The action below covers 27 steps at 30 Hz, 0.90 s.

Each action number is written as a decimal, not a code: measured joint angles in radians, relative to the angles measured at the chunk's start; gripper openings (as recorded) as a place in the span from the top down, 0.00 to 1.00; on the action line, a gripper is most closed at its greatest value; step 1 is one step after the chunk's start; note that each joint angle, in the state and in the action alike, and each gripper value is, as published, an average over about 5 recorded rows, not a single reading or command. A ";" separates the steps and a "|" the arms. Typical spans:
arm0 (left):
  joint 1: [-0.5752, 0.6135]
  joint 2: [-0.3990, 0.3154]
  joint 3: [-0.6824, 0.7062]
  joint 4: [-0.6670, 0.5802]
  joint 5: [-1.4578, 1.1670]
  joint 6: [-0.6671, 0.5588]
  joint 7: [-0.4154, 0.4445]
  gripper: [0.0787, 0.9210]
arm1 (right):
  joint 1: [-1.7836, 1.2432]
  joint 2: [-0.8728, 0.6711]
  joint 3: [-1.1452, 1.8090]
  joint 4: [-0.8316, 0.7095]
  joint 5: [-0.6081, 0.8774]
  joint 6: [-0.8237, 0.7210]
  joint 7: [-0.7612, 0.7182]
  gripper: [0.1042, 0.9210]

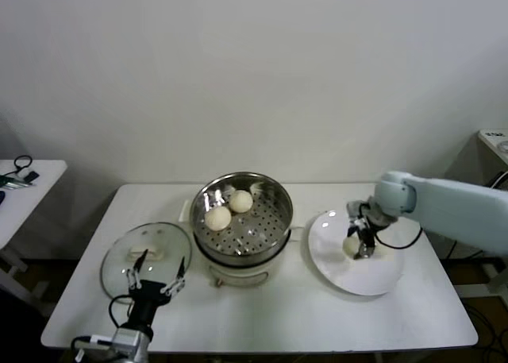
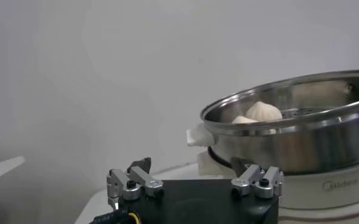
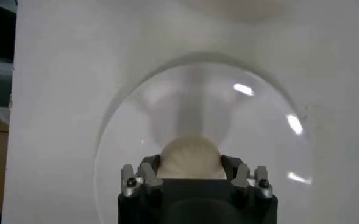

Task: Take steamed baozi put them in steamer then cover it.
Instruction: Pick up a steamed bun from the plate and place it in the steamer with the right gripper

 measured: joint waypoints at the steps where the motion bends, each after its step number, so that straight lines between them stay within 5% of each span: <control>1: 0.001 0.000 0.000 -0.001 0.000 0.000 0.000 0.12 | 0.037 0.016 -0.010 0.001 0.006 0.017 -0.013 0.28; 13: 0.009 0.003 -0.008 -0.025 -0.002 0.003 0.000 0.12 | 0.298 0.277 0.018 0.043 -0.012 0.274 -0.082 0.29; 27: 0.004 0.005 -0.028 -0.028 -0.012 0.010 0.001 0.12 | 0.215 0.487 0.061 0.095 -0.203 0.475 -0.015 0.29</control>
